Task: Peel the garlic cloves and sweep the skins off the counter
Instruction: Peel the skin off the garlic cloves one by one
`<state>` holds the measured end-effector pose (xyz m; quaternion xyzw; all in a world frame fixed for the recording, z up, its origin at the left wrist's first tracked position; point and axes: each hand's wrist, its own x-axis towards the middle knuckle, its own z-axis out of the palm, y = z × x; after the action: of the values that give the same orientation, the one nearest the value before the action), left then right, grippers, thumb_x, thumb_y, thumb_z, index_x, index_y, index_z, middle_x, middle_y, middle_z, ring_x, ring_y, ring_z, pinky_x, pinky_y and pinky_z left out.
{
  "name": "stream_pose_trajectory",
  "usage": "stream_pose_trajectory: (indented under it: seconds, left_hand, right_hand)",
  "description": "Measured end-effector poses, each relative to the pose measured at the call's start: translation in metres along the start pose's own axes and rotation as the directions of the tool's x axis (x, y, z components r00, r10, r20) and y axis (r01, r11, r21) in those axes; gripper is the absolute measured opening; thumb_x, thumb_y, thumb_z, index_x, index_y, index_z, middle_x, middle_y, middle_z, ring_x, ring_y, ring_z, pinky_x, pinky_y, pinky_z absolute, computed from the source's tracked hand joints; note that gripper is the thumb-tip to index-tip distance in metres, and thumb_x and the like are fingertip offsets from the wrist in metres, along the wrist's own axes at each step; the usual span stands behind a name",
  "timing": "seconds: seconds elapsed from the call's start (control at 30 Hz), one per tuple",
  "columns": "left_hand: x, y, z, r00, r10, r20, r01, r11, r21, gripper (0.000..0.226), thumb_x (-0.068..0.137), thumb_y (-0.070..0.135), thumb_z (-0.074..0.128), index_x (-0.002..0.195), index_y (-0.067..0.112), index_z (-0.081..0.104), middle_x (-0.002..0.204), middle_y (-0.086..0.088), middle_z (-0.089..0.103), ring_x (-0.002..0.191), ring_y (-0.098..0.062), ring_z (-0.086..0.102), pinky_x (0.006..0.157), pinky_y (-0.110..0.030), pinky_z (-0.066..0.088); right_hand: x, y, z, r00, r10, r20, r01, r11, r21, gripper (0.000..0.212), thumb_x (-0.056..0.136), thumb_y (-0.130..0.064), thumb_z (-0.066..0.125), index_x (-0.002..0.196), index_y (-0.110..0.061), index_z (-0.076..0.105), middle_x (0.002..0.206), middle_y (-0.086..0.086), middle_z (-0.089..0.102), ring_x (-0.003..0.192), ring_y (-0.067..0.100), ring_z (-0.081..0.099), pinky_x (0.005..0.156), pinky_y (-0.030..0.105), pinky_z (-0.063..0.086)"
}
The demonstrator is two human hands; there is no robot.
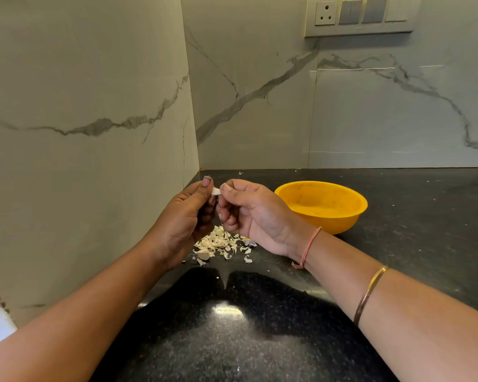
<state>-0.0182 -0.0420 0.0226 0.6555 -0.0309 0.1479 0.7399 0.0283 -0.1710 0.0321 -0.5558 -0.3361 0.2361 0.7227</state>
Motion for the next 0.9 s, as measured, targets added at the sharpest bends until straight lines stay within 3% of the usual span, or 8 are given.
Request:
stream_pose_trajectory:
  seconds: [0.13, 0.2, 0.27, 0.4, 0.53, 0.6, 0.8, 0.9]
  left_hand:
    - [0.0, -0.002, 0.002, 0.997, 0.073, -0.007, -0.072, 0.994, 0.081, 0.031, 0.085, 0.042, 0.049, 0.068, 0.018, 0.059, 0.064, -0.004, 0.043, 0.06, -0.015, 0.033, 0.056, -0.025, 0.027]
    - [-0.001, -0.003, 0.003, 0.992, 0.123, -0.034, -0.116, 0.98, 0.161, 0.032, 0.092, 0.034, 0.046, 0.068, 0.014, 0.052, 0.056, 0.003, 0.041, 0.05, -0.007, 0.032, 0.049, -0.02, 0.027]
    - [0.0, -0.004, 0.004, 0.984, 0.166, -0.067, -0.148, 0.964, 0.223, 0.034, 0.095, 0.029, 0.045, 0.066, 0.012, 0.048, 0.048, 0.01, 0.038, 0.042, -0.003, 0.03, 0.043, -0.016, 0.026]
    - [0.002, -0.004, 0.001, 0.973, 0.197, -0.117, -0.155, 0.943, 0.296, 0.033, 0.095, 0.029, 0.048, 0.074, 0.009, 0.063, 0.047, 0.006, 0.039, 0.042, -0.004, 0.031, 0.045, -0.021, 0.027]
    - [0.002, -0.003, 0.001, 0.979, 0.168, -0.119, -0.13, 0.952, 0.278, 0.046, 0.096, 0.029, 0.047, 0.054, 0.026, 0.065, 0.045, 0.006, 0.032, 0.043, -0.006, 0.026, 0.049, -0.025, 0.023]
    - [0.001, -0.003, 0.003, 0.979, 0.169, -0.116, -0.131, 0.95, 0.283, 0.044, 0.097, 0.028, 0.045, 0.056, 0.023, 0.062, 0.041, 0.011, 0.032, 0.042, -0.004, 0.025, 0.047, -0.024, 0.023]
    - [-0.002, -0.004, 0.007, 0.969, 0.234, -0.078, -0.201, 0.931, 0.304, 0.055, 0.099, 0.024, 0.041, 0.048, 0.027, 0.062, 0.039, 0.013, 0.038, 0.039, -0.001, 0.031, 0.043, -0.017, 0.028]
    - [0.001, -0.007, 0.005, 0.957, 0.28, -0.079, -0.237, 0.909, 0.344, 0.043, 0.098, 0.025, 0.042, 0.06, 0.022, 0.062, 0.042, 0.011, 0.037, 0.043, -0.005, 0.029, 0.046, -0.023, 0.026]
  right_hand:
    - [0.001, 0.0, 0.003, 0.992, 0.105, -0.076, -0.096, 0.989, 0.11, 0.033, 0.096, -0.014, 0.04, 0.064, -0.011, 0.044, 0.052, 0.002, 0.045, 0.042, 0.009, 0.034, 0.042, 0.017, 0.029]
    - [0.002, 0.001, 0.002, 0.981, 0.082, -0.174, -0.08, 0.997, 0.017, 0.035, 0.096, -0.015, 0.04, 0.061, -0.013, 0.041, 0.045, 0.0, 0.042, 0.038, 0.009, 0.029, 0.039, 0.018, 0.023]
    - [0.001, 0.003, 0.0, 0.971, -0.047, -0.233, -0.007, 0.974, -0.227, 0.041, 0.098, -0.021, 0.039, 0.059, -0.012, 0.042, 0.043, 0.001, 0.044, 0.037, 0.01, 0.031, 0.038, 0.018, 0.025]
    - [-0.005, 0.006, 0.001, 0.939, -0.341, -0.041, 0.191, 0.615, -0.765, 0.028, 0.099, -0.032, 0.042, 0.082, -0.012, 0.051, 0.056, -0.004, 0.048, 0.045, 0.004, 0.04, 0.047, 0.018, 0.033]
    - [-0.001, 0.01, 0.0, 0.85, -0.498, 0.175, 0.343, 0.271, -0.899, 0.017, 0.097, -0.018, 0.045, 0.081, -0.019, 0.04, 0.063, -0.01, 0.04, 0.057, 0.009, 0.038, 0.051, 0.024, 0.03]
    - [0.001, 0.01, -0.001, 0.839, -0.511, 0.186, 0.341, 0.227, -0.912, 0.021, 0.097, -0.014, 0.045, 0.077, -0.019, 0.038, 0.062, -0.011, 0.038, 0.056, 0.009, 0.036, 0.05, 0.024, 0.029]
    - [0.001, 0.007, 0.003, 0.927, -0.371, -0.052, 0.219, 0.65, -0.728, 0.037, 0.098, -0.016, 0.044, 0.061, -0.016, 0.043, 0.054, -0.004, 0.04, 0.051, 0.006, 0.036, 0.051, 0.022, 0.03]
    - [0.0, 0.006, 0.007, 0.967, -0.189, -0.168, 0.1, 0.896, -0.432, 0.04, 0.099, -0.017, 0.042, 0.06, -0.01, 0.044, 0.049, 0.003, 0.037, 0.035, 0.003, 0.03, 0.037, 0.016, 0.024]
